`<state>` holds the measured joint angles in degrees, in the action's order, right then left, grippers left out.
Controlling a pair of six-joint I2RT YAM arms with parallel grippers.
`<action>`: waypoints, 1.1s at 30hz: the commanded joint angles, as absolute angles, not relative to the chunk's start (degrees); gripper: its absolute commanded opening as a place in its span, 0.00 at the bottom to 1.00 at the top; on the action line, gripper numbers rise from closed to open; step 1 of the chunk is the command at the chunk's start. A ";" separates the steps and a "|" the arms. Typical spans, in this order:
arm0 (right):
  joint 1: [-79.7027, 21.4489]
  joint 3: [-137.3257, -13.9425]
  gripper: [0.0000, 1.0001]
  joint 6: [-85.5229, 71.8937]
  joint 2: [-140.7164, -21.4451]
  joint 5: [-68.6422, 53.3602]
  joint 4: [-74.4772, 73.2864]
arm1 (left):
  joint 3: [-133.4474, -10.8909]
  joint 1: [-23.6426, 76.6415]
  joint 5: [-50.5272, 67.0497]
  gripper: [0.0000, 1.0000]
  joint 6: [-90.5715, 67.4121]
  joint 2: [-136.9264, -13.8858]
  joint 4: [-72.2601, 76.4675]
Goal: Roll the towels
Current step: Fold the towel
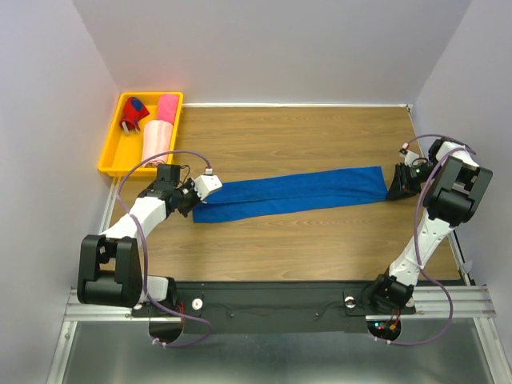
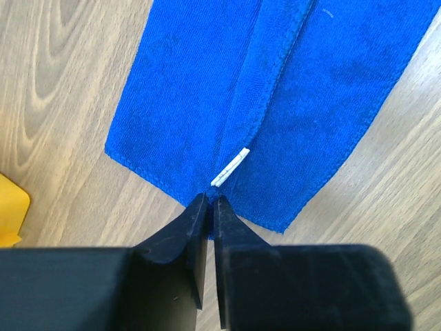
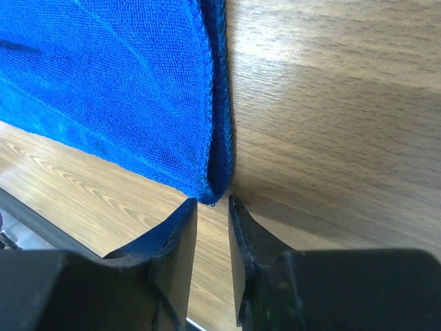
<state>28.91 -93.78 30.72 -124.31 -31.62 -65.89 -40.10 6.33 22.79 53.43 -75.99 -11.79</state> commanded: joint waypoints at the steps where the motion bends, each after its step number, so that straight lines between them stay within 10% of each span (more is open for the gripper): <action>1: 29.00 -94.13 0.31 29.71 -123.92 -31.38 -64.51 | -40.17 6.33 25.04 0.20 55.19 -73.39 -12.21; 9: 28.92 -98.08 0.58 28.92 -119.02 -34.36 -64.77 | -39.29 6.33 27.60 0.27 58.09 -70.40 -14.76; 14: 27.34 -102.65 0.59 28.39 -117.51 -37.17 -66.71 | -39.73 6.33 26.19 0.35 59.41 -70.05 -16.61; 33: 15.21 -99.14 0.27 24.26 -120.41 -37.00 -60.74 | -42.45 10.90 25.58 0.34 61.36 -72.94 -19.61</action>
<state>15.55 -100.07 25.52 -119.44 -37.45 -64.03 -40.86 9.87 26.28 62.65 -71.00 -19.62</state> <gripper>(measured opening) 0.273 0.338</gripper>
